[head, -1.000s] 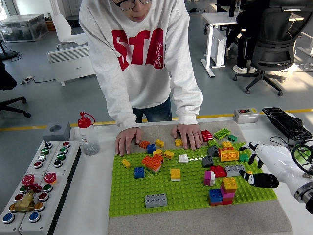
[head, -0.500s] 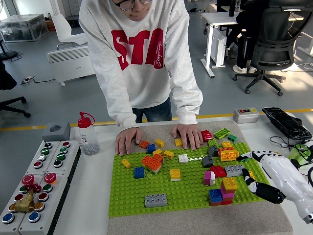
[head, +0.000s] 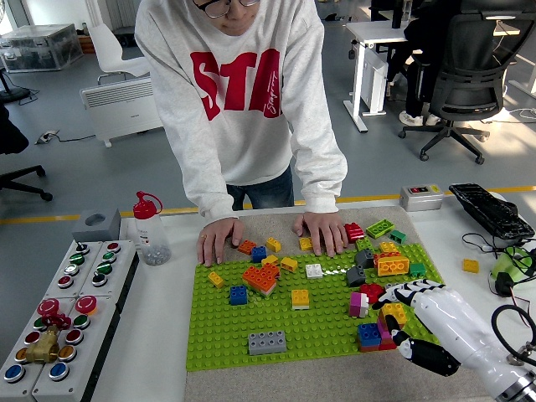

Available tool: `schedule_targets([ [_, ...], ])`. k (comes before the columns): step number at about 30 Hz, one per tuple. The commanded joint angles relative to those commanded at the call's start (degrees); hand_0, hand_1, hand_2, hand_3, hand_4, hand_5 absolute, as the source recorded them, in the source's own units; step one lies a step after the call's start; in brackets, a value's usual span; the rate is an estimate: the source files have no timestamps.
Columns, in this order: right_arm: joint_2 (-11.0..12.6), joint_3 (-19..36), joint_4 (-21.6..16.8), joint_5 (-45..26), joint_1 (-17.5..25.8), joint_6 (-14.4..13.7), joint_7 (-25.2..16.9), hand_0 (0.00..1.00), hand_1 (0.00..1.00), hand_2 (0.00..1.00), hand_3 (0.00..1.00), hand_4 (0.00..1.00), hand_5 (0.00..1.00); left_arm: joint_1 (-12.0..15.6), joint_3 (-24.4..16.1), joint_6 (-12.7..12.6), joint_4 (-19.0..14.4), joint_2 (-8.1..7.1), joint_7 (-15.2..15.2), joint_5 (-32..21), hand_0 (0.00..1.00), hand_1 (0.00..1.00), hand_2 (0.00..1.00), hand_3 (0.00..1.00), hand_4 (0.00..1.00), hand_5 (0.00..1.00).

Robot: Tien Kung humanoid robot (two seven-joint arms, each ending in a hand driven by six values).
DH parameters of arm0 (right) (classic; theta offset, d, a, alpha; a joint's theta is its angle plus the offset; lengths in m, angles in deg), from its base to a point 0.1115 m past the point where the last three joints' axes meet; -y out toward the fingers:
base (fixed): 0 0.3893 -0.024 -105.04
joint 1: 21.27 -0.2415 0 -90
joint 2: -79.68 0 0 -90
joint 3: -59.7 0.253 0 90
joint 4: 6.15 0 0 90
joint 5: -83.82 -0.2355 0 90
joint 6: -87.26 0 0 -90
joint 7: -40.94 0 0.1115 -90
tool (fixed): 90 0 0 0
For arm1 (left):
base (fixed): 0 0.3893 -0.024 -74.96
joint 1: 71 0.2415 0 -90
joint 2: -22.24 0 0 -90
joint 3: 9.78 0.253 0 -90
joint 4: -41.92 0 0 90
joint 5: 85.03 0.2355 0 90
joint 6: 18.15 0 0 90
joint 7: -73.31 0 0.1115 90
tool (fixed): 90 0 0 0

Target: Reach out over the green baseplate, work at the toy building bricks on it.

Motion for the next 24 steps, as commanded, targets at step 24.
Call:
schedule_targets([
  [24,-0.94,-2.75,3.29,-0.44,-1.70,1.67,2.08,0.715,0.680,0.646,0.602,0.309,0.134,0.61,-0.05,0.12,0.00,0.16,0.23,0.53,0.676,0.687,0.656,0.619,0.360,0.998],
])
